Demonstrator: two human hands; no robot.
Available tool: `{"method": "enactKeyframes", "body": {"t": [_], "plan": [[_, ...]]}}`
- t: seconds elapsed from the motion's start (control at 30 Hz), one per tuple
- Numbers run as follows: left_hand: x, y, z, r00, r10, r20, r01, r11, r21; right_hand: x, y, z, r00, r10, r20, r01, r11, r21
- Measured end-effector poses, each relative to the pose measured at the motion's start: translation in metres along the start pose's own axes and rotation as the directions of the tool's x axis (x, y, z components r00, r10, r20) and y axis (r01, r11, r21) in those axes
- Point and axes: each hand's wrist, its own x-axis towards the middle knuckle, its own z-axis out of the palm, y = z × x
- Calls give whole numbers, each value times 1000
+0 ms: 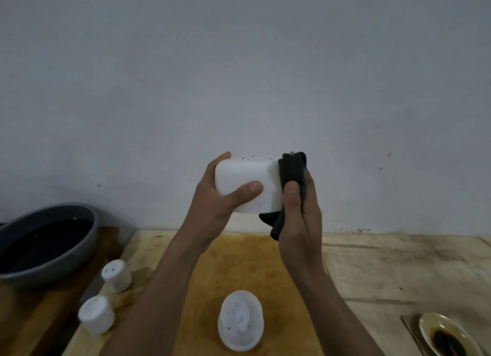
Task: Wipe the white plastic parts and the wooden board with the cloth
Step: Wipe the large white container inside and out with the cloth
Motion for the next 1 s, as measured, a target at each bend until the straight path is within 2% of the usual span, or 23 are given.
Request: {"method": "enactKeyframes", "body": {"t": [0.07,0.17,0.27,0.37,0.47,0.57,0.63,0.7,0.77,0.87,1.0], "plan": [[-2,-4,-1,1000,0,-13,-1,999,-37,0,-4,-3,1000,20,19,-21,998,64],[-1,-10,-4,997,-73,25,76,983,-167,10,-8,-10,976,219,-7,-212,952,220],[4,-10,-6,996,-77,46,83,985,-152,16,-7,-14,956,292,-26,-279,934,223],[4,-11,-2,994,-49,93,59,992,-109,6,-5,-10,977,201,-73,-191,974,119],[-4,-4,11,1000,30,8,-30,999,19,0,8,-6,998,43,-46,-43,999,1],[-4,-1,12,993,112,-29,-110,992,64,3,5,-5,1000,5,-18,-4,1000,26],[-2,-2,4,996,86,4,-86,996,16,8,-2,-11,992,120,-43,-114,986,119],[1,-3,-4,996,22,87,-17,999,-51,17,-3,-19,950,309,-48,-287,923,255],[2,-4,-4,993,-30,116,39,997,-70,22,-4,-23,924,381,-38,-355,889,290],[5,0,-6,998,-34,52,38,996,-77,20,-9,-17,963,260,-71,-238,945,224],[4,5,-1,995,56,81,-55,998,-15,16,-1,-8,997,27,-76,-25,999,22]]}}
